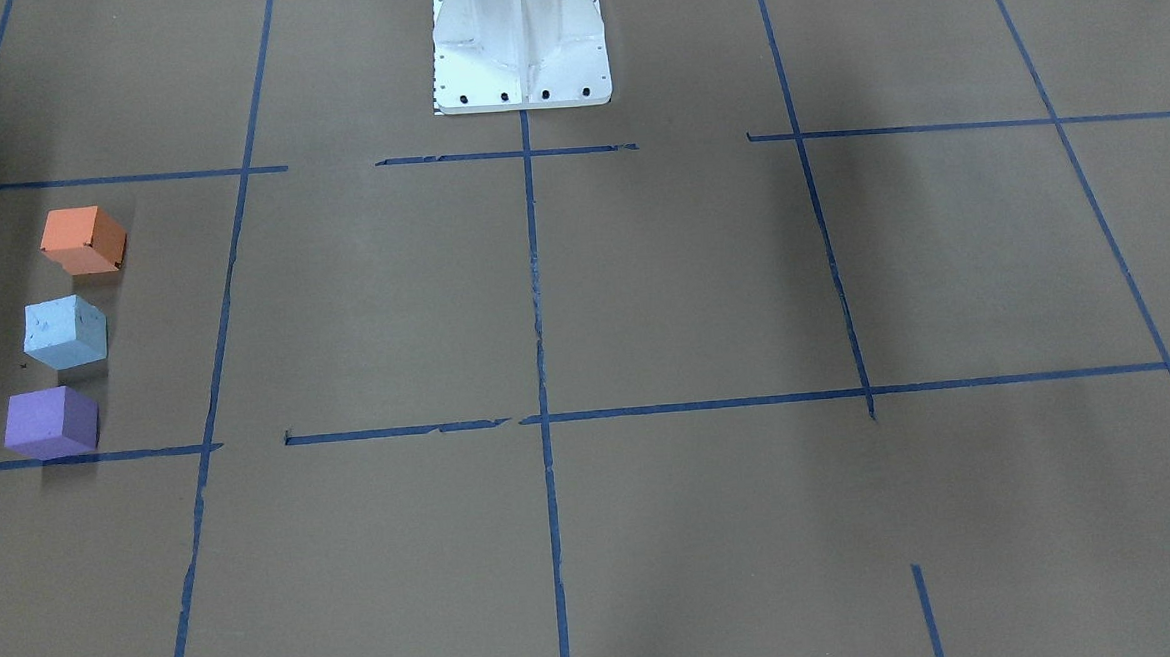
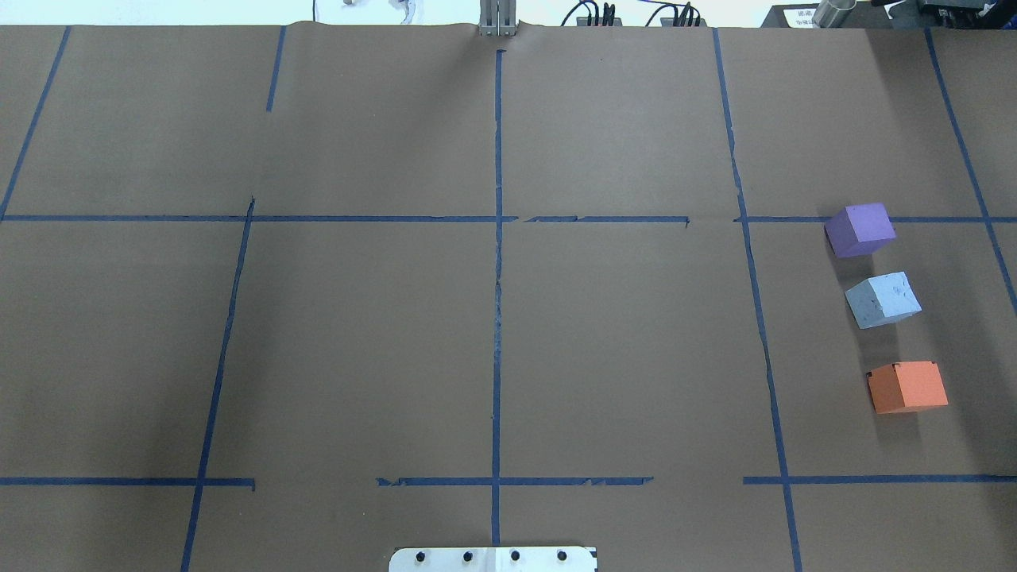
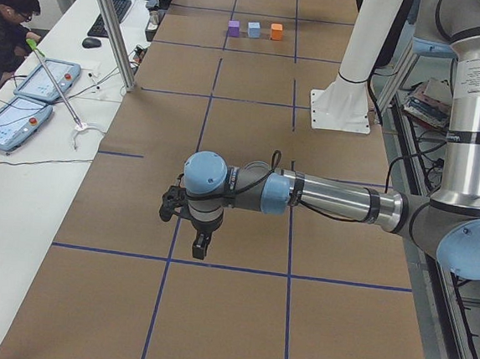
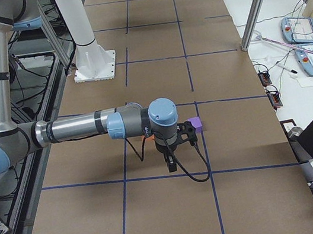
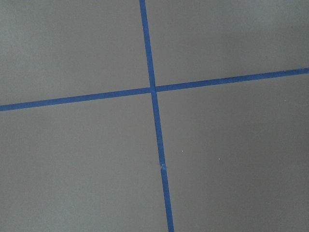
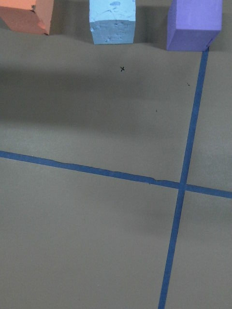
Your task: Place blue block between orange and purple blocks
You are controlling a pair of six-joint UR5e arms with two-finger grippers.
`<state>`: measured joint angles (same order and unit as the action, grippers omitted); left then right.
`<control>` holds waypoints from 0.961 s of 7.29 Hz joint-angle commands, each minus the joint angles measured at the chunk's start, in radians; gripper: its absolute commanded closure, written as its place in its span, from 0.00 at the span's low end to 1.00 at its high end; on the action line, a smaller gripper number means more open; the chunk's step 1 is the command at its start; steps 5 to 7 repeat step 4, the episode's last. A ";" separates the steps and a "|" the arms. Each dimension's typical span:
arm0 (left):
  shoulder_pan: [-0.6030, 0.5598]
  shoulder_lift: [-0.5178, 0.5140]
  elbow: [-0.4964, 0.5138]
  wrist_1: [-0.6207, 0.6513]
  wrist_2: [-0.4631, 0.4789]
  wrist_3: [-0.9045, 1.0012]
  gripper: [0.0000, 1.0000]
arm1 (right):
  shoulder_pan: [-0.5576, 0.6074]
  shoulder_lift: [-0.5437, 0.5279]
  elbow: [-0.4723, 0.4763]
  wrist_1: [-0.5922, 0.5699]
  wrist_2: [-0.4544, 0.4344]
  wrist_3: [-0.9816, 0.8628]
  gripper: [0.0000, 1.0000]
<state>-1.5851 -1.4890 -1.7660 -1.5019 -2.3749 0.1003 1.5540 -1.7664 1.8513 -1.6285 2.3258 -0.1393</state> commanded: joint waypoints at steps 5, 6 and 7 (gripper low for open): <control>0.002 0.019 -0.009 0.000 0.000 -0.001 0.00 | -0.002 0.002 0.000 0.013 0.029 0.003 0.00; 0.002 0.019 -0.009 0.000 0.000 -0.001 0.00 | -0.002 0.002 0.000 0.013 0.029 0.003 0.00; 0.002 0.019 -0.009 0.000 0.000 -0.001 0.00 | -0.002 0.002 0.000 0.013 0.029 0.003 0.00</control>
